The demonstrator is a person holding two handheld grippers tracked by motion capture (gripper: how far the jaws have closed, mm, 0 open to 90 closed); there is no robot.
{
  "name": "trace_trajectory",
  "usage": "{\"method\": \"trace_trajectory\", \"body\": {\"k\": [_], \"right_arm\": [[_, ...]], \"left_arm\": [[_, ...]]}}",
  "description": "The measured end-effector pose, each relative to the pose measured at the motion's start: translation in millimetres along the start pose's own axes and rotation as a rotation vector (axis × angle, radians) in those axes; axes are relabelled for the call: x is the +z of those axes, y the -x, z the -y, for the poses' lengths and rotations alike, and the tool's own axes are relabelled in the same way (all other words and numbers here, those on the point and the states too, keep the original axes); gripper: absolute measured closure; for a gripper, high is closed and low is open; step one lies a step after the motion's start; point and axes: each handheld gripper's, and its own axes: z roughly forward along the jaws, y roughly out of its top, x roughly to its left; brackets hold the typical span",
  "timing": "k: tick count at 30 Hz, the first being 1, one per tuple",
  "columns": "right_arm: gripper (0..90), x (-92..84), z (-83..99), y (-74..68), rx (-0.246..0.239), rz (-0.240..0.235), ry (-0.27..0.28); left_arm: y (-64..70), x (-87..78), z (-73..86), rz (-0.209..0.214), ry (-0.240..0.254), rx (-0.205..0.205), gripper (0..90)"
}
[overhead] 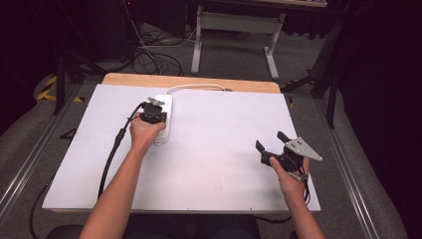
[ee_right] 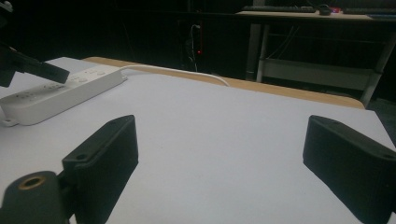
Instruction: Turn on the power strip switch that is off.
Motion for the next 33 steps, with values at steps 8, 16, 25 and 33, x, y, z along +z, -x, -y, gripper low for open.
{"method": "trace_trajectory", "body": {"k": [8, 16, 25, 33], "right_arm": [[10.9, 4.8, 2.0, -0.2, -0.006, 0.001, -0.017], [11.0, 4.2, 2.0, -0.8, -0.003, 0.006, -0.016], [11.0, 3.1, 1.2, -0.3, 0.002, 0.012, -0.012], [11.0, 6.3, 1.4, -2.5, -0.015, 0.003, -0.018]], "left_arm": [[-18.8, -29.7, 7.0, 0.019, 0.192, -0.034, 89.1], [-36.2, -74.7, 27.3, 0.002, 0.308, -0.028, 88.1], [-57.5, -110.1, 56.6, -0.049, 0.387, -0.061, 88.2], [-49.7, -124.8, 60.6, -0.063, 0.424, -0.049, 86.1]]}}
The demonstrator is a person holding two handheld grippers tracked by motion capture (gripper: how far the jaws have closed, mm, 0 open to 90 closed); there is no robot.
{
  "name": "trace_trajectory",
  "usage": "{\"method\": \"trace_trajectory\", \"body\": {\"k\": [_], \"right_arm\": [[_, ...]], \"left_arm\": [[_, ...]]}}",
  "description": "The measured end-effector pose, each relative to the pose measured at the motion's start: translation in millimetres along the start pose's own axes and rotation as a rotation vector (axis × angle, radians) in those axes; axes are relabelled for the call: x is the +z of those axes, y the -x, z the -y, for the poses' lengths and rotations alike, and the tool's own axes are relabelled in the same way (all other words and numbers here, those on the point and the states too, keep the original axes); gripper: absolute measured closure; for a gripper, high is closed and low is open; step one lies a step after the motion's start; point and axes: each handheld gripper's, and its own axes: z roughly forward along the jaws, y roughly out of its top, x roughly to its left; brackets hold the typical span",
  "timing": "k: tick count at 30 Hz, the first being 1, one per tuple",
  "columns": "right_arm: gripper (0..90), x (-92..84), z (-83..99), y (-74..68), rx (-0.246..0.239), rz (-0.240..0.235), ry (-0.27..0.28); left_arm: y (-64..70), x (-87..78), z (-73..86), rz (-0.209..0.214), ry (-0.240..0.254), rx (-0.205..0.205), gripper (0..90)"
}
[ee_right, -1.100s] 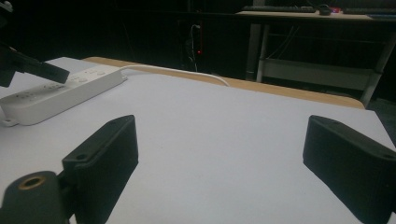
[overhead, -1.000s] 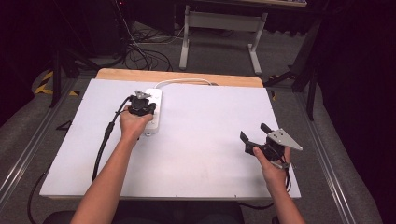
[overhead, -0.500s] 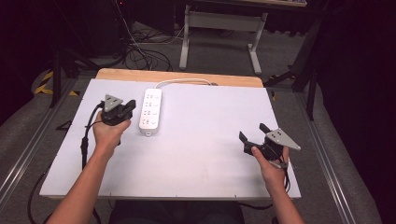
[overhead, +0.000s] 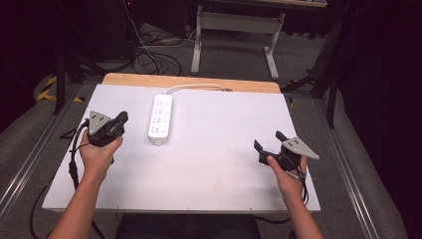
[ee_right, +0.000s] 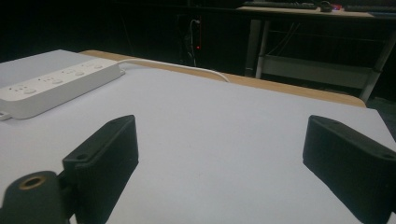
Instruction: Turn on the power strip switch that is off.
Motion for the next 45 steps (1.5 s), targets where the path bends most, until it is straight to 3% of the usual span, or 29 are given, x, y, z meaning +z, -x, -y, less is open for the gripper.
{"method": "trace_trajectory", "body": {"k": [11, 19, 28, 36, 42, 45], "right_arm": [[11.0, 0.4, -0.5, -0.6, -0.009, -0.005, 0.001], [11.0, 1.0, -1.4, -1.6, -0.010, -0.005, 0.004], [11.0, 1.3, -1.3, -1.1, -0.012, -0.005, 0.002], [11.0, 1.1, -1.5, -1.3, -0.013, -0.007, 0.004], [11.0, 1.1, -1.6, -1.6, -0.012, -0.005, 0.004], [11.0, 1.1, -1.5, -1.5, -0.012, -0.005, 0.003]], "left_arm": [[0.7, -21.7, 1.7, -0.006, 0.018, -0.021, 77.2], [-1.7, -24.4, 1.1, -0.020, 0.037, -0.030, 61.4], [-5.8, -27.3, 0.6, -0.046, 0.076, -0.017, 50.6], [-7.8, -28.5, 2.7, -0.088, 0.135, 0.051, 33.3], [-8.5, -29.1, 3.0, -0.138, 0.163, 0.030, 14.6], [-9.3, -30.1, 3.6, -0.137, 0.161, 0.014, 8.0]]}}
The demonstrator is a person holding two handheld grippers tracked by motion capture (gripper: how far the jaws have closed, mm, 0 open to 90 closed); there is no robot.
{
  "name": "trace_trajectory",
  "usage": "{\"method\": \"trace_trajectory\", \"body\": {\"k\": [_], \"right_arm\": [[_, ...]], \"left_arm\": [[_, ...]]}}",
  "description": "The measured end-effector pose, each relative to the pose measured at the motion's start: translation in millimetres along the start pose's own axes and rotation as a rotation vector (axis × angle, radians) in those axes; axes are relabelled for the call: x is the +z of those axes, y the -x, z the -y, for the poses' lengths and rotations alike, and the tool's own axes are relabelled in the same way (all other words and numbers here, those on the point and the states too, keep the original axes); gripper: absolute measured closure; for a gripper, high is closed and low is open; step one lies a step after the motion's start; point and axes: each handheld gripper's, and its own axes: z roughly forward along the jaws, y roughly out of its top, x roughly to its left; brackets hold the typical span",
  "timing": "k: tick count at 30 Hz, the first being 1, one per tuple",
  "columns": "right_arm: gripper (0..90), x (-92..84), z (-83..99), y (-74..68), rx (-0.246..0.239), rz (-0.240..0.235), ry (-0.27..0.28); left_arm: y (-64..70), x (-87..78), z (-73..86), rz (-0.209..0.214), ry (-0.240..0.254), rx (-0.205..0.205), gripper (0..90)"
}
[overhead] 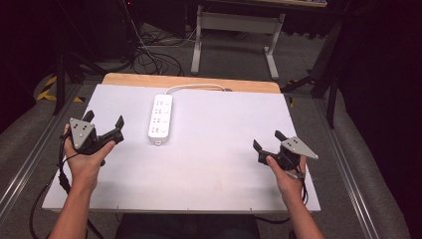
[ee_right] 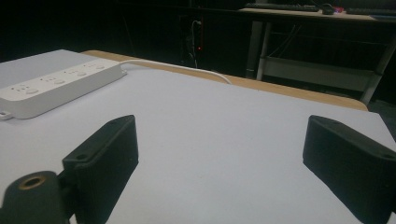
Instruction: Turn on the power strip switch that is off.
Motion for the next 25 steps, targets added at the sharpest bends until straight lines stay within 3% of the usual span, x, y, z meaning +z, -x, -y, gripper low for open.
{"method": "trace_trajectory", "body": {"k": [8, 25], "right_arm": [[3.5, -0.7, -0.6, 0.0, 0.001, 0.002, 0.013], [3.0, 0.3, -0.4, -1.6, -0.022, -0.009, 0.013]], "left_arm": [[-2.1, -1.3, 1.4, 0.004, -0.010, -0.016, 2.8], [-3.6, 0.5, 5.0, -0.003, -0.025, -0.010, 2.7]]}}
